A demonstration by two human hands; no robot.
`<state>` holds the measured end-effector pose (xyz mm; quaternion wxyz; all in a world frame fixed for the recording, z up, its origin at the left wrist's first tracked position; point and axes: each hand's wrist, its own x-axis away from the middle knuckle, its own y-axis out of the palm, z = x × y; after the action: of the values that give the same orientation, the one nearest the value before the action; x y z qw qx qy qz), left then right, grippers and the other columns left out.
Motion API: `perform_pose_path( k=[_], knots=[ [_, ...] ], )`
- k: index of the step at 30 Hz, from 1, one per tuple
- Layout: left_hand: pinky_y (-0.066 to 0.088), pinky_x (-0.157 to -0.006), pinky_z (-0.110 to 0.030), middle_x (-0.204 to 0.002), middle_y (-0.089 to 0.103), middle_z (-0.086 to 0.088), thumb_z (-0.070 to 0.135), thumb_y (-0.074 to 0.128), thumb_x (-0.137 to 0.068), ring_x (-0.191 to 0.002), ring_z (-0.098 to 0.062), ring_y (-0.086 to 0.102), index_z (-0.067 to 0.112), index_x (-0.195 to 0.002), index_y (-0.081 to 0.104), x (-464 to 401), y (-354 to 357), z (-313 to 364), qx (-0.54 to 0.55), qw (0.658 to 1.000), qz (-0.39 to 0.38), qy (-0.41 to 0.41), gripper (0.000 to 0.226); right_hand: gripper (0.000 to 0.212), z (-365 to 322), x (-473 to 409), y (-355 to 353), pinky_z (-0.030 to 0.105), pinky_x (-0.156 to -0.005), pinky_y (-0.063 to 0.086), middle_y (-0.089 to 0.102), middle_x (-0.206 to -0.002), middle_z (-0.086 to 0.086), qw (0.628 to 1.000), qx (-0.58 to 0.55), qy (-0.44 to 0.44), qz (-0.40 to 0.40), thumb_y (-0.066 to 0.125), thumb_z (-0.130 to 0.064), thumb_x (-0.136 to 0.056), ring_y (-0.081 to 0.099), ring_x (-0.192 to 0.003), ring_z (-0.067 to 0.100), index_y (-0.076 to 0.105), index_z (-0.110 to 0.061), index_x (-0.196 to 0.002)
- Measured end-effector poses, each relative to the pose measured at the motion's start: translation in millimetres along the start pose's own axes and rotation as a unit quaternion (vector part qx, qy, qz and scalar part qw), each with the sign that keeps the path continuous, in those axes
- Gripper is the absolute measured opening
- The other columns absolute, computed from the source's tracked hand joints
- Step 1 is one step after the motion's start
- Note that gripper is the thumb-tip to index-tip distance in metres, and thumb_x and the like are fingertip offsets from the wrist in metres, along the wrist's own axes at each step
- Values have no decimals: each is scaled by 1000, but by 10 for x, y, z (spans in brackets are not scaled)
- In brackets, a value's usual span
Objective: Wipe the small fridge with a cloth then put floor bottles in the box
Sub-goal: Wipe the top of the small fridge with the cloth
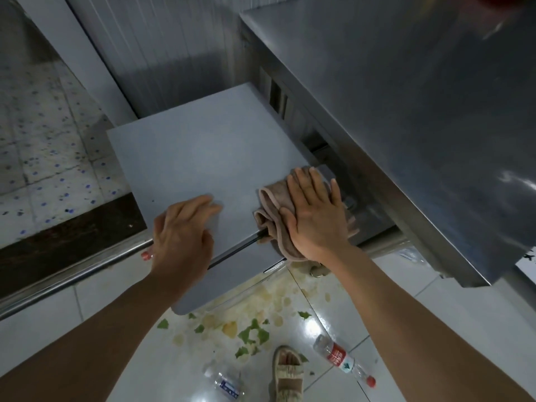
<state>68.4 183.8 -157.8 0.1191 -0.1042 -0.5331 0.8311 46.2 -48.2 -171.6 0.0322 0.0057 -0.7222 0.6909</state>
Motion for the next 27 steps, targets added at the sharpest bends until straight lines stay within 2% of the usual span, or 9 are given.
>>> perform_pose_path(
  k=[3, 5, 8, 10, 12, 16, 21, 25, 27],
  knots=[
    [27, -103, -42, -136, 50, 7, 0, 58, -78, -123, -19, 40, 26, -121, 59, 2, -4, -19, -3, 1000, -3, 3, 50, 67, 5, 65, 14, 49, -119, 0, 12, -159, 8, 999, -23, 2, 33, 5, -46, -94, 0, -147, 28, 18, -12, -151],
    [27, -104, -42, -136, 50, 7, 1, 57, -79, -124, -19, 40, 26, -122, 58, 9, -13, -24, -6, 1000, -10, 8, 50, 68, 2, 247, 40, 52, -118, 11, 12, -158, 10, 996, -55, 49, 58, 4, -47, -95, 3, -146, 29, 21, -9, -150],
    [28, -104, -44, -137, 49, 6, 0, 57, -80, -124, -20, 40, 25, -123, 58, 12, -19, -37, -7, 1000, -13, 12, 49, 83, 39, 368, 4, 50, -118, 16, 14, -158, 14, 985, -103, 129, 51, -8, -57, -92, 10, -145, 33, 22, -4, -149],
    [29, -102, -45, -136, 50, 5, -1, 58, -79, -123, -22, 41, 24, -122, 59, 9, -7, -40, -3, 1000, -9, 17, 50, 75, 118, 202, -49, 52, -117, 19, 18, -157, 16, 988, -84, 121, 40, -1, -50, -95, 14, -145, 36, 24, -4, -148],
    [32, -100, -48, -135, 52, 4, -2, 59, -76, -122, -24, 43, 23, -120, 60, 5, 7, -39, 0, 1000, -2, 18, 50, 63, 208, -78, -90, 49, -118, 17, 12, -159, 14, 994, -56, 97, 8, 7, -43, -99, 10, -146, 33, 16, -7, -150],
    [34, -97, -48, -132, 54, 3, -3, 60, -74, -120, -26, 44, 22, -116, 62, 2, 33, -46, 3, 1000, 9, 19, 49, 61, 277, -165, -73, 47, -118, 17, 4, -160, 10, 996, -45, 74, -20, 13, -42, -99, 7, -147, 31, 6, -12, -152],
    [33, -93, -42, -131, 55, 4, 10, 51, -72, -117, -23, 42, 22, -113, 63, -30, 8, -39, 5, 1000, 11, 27, 45, 60, 268, 419, -3, 49, -117, 21, 20, -157, 15, 993, -74, 88, 30, 16, -42, -99, 16, -145, 35, 19, -12, -151],
    [35, -92, -44, -132, 54, -1, -3, 64, -72, -118, -27, 43, 18, -115, 62, -21, -9, -77, 6, 999, -4, 51, 48, 55, 280, 328, 85, 41, -117, 5, 8, -160, 9, 989, -97, 112, 19, 20, -37, -101, 7, -146, 35, 13, -20, -152],
    [39, -88, -48, -131, 55, -5, -5, 69, -69, -115, -31, 47, 15, -112, 64, 29, -41, -120, -6, 998, 2, 70, 47, 57, 256, 166, 97, 44, -117, 3, 6, -160, 10, 983, -111, 147, 14, 25, -37, -99, 9, -145, 38, 11, -21, -152]
  ],
)
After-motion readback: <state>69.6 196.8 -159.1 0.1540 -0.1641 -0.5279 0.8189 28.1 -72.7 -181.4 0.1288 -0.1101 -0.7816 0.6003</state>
